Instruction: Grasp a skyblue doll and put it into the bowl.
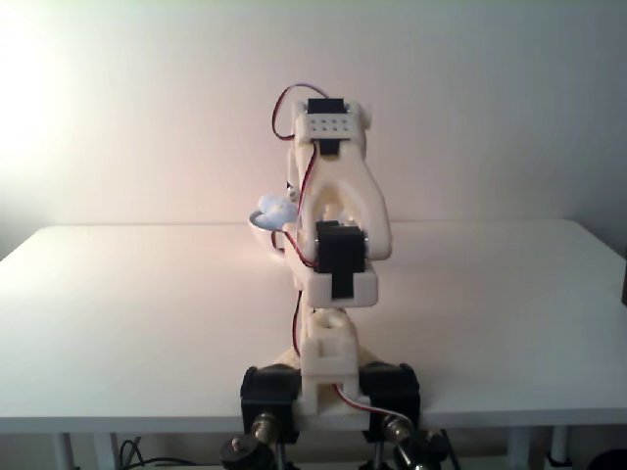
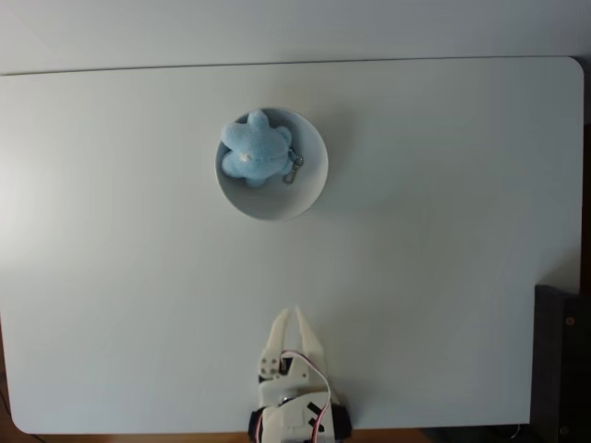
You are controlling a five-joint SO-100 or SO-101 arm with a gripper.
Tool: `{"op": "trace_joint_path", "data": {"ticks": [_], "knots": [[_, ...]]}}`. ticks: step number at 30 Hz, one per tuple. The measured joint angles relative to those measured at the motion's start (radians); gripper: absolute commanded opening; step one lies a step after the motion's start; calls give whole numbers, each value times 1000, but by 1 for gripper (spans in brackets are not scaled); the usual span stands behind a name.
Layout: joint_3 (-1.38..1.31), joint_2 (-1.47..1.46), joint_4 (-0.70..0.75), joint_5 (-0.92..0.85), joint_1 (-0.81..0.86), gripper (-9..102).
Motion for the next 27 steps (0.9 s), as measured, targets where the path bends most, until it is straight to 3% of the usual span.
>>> {"op": "trace_joint_path", "data": {"ticks": [22,27], "knots": [[26,2,-52,0,0,1],[26,2,-118,0,0,1]]}}
